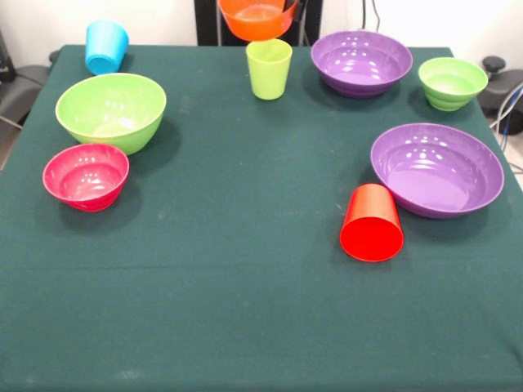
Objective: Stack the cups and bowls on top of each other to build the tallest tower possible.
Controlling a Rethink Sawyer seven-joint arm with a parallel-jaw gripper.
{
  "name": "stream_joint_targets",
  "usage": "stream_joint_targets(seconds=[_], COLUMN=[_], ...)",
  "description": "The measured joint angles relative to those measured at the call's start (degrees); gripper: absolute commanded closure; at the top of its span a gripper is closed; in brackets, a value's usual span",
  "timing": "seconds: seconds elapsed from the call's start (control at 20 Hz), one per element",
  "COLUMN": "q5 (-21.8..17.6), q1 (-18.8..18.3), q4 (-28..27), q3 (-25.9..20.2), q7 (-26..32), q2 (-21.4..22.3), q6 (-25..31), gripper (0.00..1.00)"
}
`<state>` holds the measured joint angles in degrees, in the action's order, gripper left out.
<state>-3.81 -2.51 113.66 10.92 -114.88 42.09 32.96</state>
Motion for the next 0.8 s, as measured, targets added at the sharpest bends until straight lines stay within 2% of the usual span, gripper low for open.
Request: stream_joint_targets(seconds=[0.8], q5=[1.0], q1=[0.3], q4=[0.0], q3=[0.0], q7=[0.0], q2=[0.0], q6=[-1.4], gripper=[1.00])
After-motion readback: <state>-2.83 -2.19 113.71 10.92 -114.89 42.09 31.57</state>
